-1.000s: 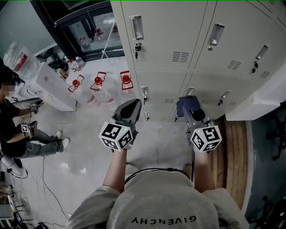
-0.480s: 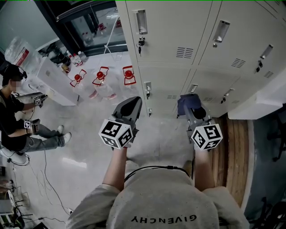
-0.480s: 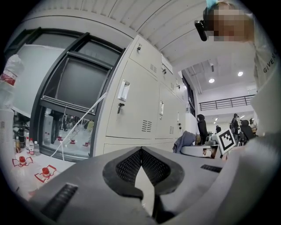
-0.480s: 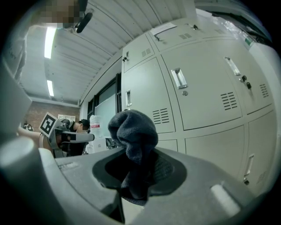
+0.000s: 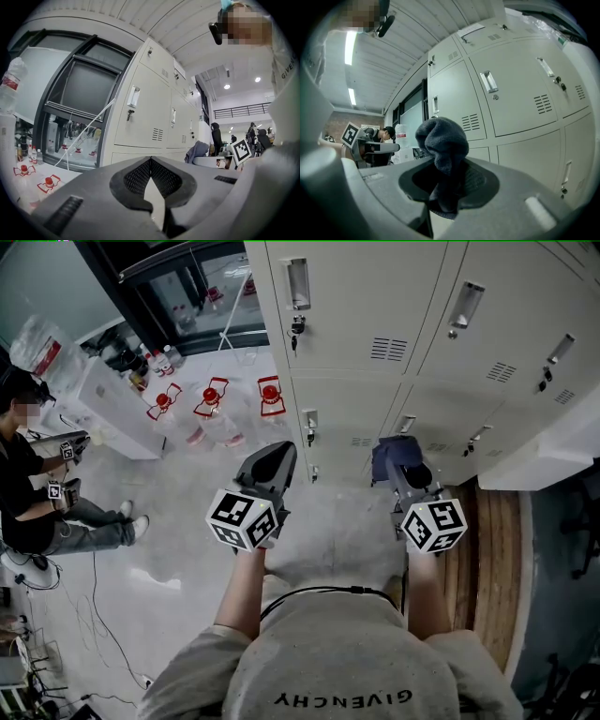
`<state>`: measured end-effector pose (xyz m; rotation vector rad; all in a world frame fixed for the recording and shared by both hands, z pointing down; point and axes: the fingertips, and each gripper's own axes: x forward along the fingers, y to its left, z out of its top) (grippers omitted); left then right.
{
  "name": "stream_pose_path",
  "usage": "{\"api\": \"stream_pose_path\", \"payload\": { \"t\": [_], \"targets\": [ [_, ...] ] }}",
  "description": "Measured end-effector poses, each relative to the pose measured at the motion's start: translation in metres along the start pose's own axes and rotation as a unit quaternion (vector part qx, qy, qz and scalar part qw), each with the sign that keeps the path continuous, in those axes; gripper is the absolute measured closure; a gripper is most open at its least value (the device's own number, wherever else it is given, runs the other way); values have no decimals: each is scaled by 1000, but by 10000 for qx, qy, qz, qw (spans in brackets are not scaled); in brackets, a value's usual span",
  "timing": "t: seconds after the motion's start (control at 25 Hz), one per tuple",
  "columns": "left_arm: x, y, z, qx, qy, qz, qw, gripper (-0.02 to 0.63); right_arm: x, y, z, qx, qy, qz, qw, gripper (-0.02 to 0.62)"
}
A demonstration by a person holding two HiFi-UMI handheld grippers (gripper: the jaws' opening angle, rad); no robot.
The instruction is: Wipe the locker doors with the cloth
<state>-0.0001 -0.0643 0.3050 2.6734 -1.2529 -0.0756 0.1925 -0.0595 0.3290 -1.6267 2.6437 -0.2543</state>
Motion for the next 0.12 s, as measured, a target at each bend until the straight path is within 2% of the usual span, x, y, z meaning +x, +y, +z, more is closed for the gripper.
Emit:
{"api": "stream_pose_path", "payload": {
  "t": [0.12],
  "targets": [
    [0,1,0,2,7,-10,10000,607,0,1,0,3,-4,-14,10000,488]
  ]
}}
